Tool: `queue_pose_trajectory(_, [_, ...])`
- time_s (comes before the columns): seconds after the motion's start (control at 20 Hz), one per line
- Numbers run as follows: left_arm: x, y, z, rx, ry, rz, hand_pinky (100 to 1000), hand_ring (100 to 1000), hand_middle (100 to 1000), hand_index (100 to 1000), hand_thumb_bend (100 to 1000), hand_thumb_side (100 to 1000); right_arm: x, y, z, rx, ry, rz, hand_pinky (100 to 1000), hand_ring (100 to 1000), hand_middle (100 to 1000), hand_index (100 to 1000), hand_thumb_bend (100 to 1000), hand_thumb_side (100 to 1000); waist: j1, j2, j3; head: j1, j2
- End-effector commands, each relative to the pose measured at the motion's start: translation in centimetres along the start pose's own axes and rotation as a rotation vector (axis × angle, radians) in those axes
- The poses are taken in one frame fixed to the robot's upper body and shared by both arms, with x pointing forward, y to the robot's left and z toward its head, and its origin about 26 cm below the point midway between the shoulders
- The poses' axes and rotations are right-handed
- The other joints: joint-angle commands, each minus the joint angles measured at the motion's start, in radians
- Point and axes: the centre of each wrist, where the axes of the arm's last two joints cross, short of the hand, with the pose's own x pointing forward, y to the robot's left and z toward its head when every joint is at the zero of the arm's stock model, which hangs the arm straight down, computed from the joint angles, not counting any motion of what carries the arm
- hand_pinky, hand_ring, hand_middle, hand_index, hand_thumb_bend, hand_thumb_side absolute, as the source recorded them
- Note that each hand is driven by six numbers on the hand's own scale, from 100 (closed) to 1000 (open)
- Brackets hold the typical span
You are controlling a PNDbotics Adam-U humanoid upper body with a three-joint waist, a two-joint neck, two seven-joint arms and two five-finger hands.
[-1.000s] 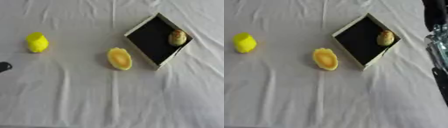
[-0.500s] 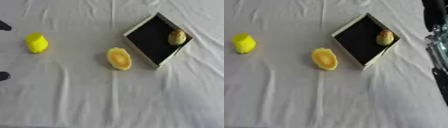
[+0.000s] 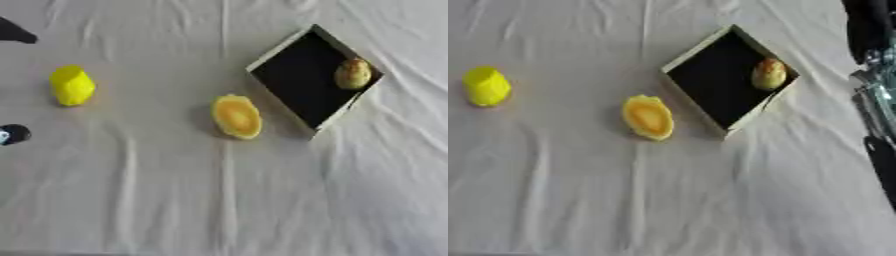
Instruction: Pick up objects on the table and place them in the box.
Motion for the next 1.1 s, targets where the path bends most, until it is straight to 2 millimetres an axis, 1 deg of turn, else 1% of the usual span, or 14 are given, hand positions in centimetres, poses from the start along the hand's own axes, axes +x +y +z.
queue_pose_trajectory(0.05, [0.4,0.9,-0.5,-0.026,0.014,-0.035,903,875,840,910,655,105,0.9,-0.4,-0.4,0.010,-0.038,0.010,880,863,769,858,100,732,0.005,-0.024,-0.002,0.006,0.008])
queue_pose_trajectory(0.35, [-1.9,0.1,-2.5,-0.123,0.088,-0.023,907,880,852,926,665,100,0.8,-0.4,-0.3,0.004,-0.033,0.011,880,863,769,858,100,735,0.009,-0.023,-0.009,0.010,0.011])
queue_pose_trajectory(0.55, [-3.4,-0.6,-3.4,-0.172,0.122,-0.029,906,881,855,924,674,100,0.8,-0.4,-0.3,0.006,-0.032,0.008,880,863,768,857,100,736,0.012,-0.022,-0.009,0.011,0.011])
queue_pose_trajectory(0.85, [-6.0,-1.8,-5.0,-0.199,0.210,-0.023,904,880,856,914,674,100,0.8,-0.3,-0.2,0.009,-0.024,0.002,880,863,768,857,100,738,0.011,-0.020,-0.011,0.013,0.012])
queue_pose_trajectory(1.1, [-8.2,-3.3,-6.2,-0.235,0.277,-0.003,902,879,857,914,668,100,0.7,-0.2,-0.2,0.007,-0.020,-0.002,880,863,768,857,100,740,0.010,-0.016,-0.011,0.021,0.014])
